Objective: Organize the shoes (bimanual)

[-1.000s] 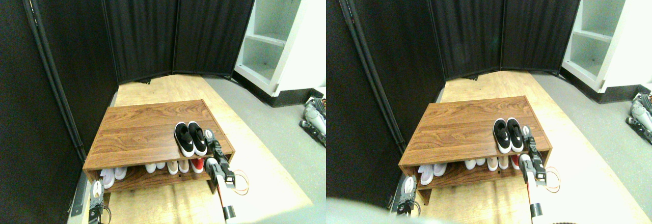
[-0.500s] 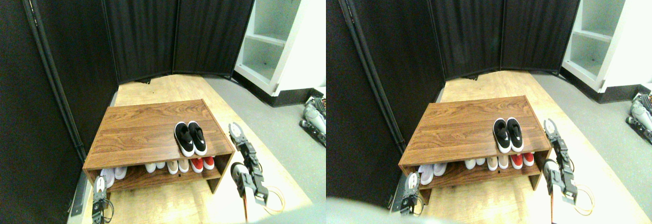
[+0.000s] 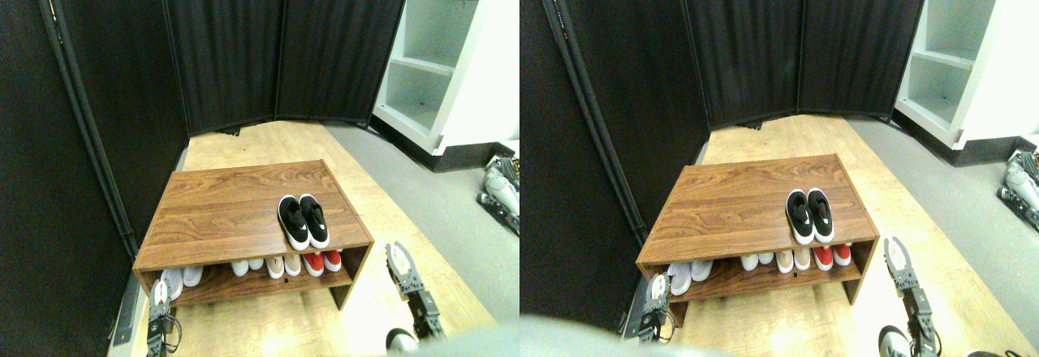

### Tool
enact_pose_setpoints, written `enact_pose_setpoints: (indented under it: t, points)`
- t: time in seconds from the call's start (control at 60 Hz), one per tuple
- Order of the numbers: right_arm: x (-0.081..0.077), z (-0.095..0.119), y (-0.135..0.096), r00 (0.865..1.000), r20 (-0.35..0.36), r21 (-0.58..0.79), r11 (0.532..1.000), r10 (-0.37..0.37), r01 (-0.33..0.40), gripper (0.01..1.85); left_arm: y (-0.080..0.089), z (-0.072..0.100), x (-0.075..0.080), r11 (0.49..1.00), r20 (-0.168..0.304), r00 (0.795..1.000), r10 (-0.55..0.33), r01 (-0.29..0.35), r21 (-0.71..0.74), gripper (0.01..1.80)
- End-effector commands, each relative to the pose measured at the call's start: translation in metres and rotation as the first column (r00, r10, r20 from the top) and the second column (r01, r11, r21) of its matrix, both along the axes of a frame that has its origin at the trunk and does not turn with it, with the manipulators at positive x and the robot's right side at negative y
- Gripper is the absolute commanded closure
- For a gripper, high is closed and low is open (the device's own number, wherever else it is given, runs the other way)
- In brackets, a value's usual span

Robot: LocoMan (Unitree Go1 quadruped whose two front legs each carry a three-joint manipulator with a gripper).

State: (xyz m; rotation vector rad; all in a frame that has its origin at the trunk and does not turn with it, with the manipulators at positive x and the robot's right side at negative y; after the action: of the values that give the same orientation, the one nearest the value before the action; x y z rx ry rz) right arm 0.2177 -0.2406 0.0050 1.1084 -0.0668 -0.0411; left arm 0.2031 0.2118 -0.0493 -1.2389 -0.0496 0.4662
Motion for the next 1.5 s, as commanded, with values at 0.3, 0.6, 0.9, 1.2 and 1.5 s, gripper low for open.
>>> enact_pose_setpoints:
  t: [0.3,0.6,0.9,1.2,1.5]
  points:
    - [0.005,0.001,0.017,0.999,-0.007,0.026,0.999,0.033,-0.033,1.85,-0.001,0.01,-0.002,1.0,0.043,0.999,-0.012,0.012,0.016,1.8]
    - [0.01,-0.003,0.03,0.996,-0.058,0.075,0.995,0.063,-0.058,1.85,-0.006,0.016,-0.013,0.997,0.039,0.998,-0.056,0.057,-0.042,1.8]
    - [0.017,-0.012,0.038,0.995,-0.047,0.14,0.987,0.088,-0.08,1.85,-0.007,0.019,-0.025,0.998,0.028,0.998,-0.057,0.058,-0.02,1.8]
    - [0.012,-0.009,0.037,0.993,-0.108,0.138,0.99,0.049,-0.034,1.4,-0.006,0.017,-0.019,0.998,0.031,0.998,-0.05,0.051,-0.036,1.8]
    - [0.003,0.001,0.042,0.98,-0.144,0.151,0.982,0.135,-0.113,0.2,-0.009,0.015,-0.013,0.996,0.048,0.998,-0.05,0.053,-0.071,1.8]
